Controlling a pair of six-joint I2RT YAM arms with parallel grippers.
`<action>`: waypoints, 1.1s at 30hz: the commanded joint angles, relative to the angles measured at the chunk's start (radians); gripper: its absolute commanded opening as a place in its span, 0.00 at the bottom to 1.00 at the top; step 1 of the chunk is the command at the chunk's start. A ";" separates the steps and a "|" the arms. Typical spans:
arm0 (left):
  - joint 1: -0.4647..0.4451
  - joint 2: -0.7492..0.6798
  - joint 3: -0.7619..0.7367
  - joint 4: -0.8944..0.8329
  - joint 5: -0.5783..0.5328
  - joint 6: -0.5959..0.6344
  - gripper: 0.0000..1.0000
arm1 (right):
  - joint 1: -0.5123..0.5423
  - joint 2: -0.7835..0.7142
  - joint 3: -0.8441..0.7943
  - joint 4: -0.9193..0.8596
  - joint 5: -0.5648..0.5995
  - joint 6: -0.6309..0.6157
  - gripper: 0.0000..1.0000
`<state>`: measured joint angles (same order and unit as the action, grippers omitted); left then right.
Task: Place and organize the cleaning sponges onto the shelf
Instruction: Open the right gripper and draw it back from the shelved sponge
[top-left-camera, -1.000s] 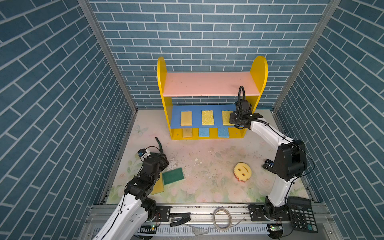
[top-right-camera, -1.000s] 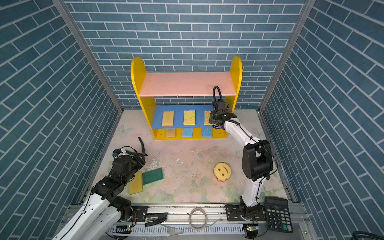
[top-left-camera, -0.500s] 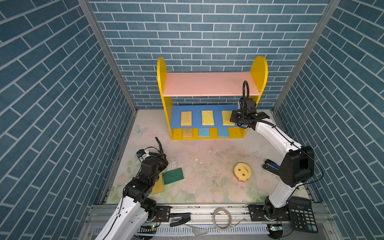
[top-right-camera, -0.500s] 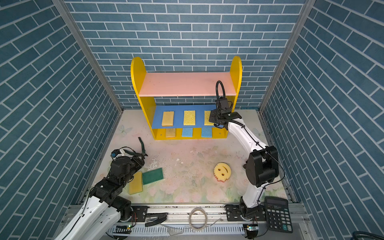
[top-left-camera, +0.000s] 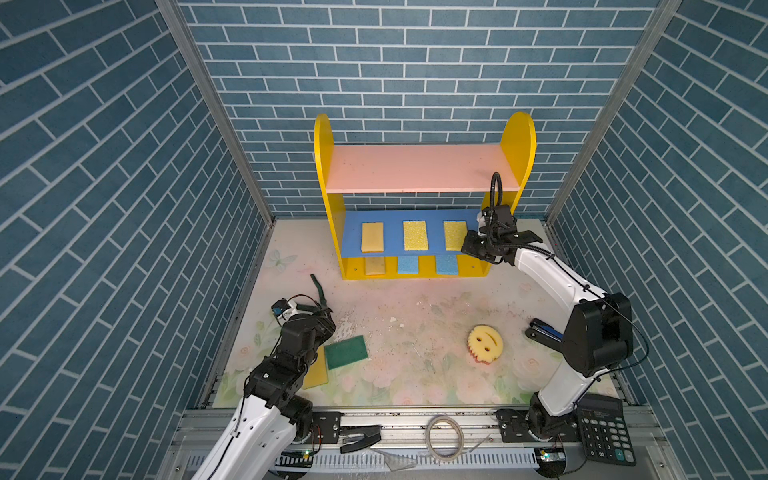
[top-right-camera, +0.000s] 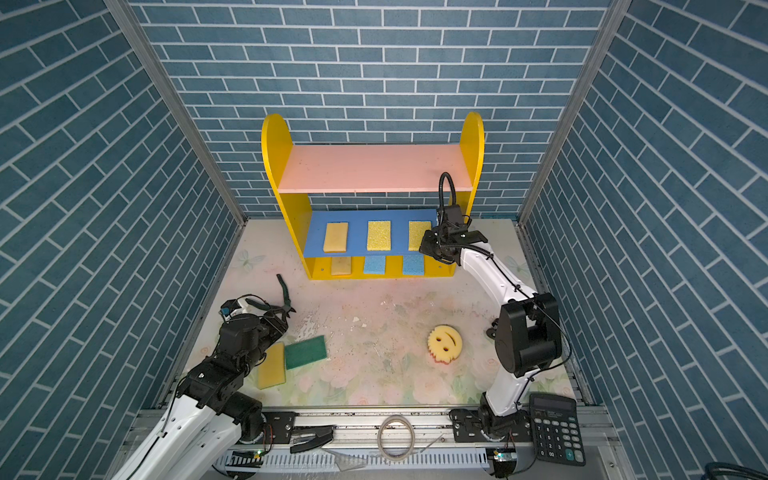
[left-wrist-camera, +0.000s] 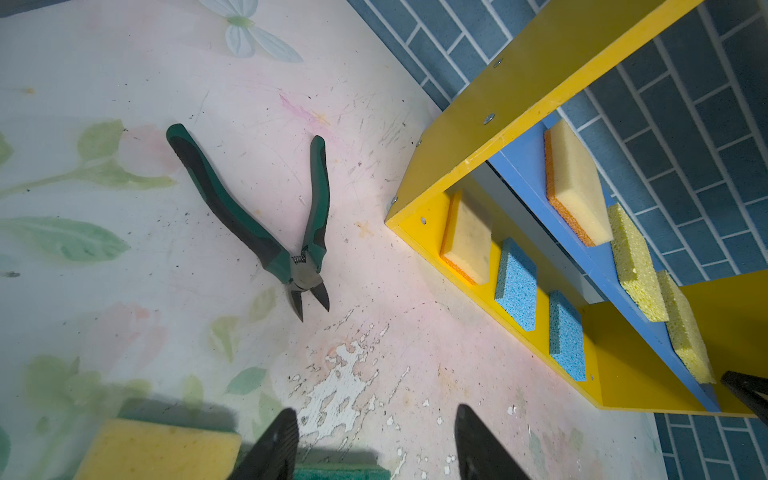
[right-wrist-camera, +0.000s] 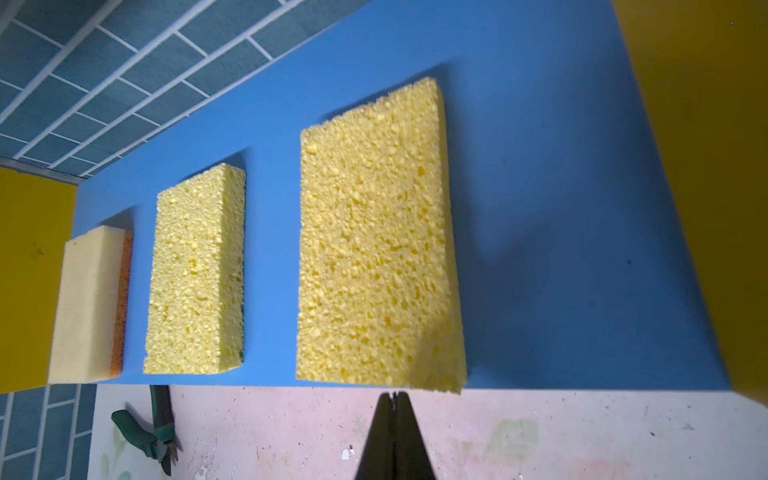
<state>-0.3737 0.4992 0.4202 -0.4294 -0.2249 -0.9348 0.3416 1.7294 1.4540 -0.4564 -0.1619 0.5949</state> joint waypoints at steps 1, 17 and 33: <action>-0.003 -0.003 -0.010 -0.021 -0.017 0.004 0.61 | -0.012 -0.024 -0.044 0.007 -0.059 0.048 0.00; -0.003 0.019 0.003 -0.010 -0.002 0.006 0.61 | -0.047 0.014 -0.028 0.016 -0.064 0.039 0.00; -0.003 0.048 0.005 0.008 -0.002 0.007 0.61 | -0.064 0.055 -0.011 0.035 -0.096 0.039 0.00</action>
<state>-0.3737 0.5453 0.4202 -0.4290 -0.2234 -0.9348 0.2977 1.7512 1.4239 -0.4133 -0.2409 0.6064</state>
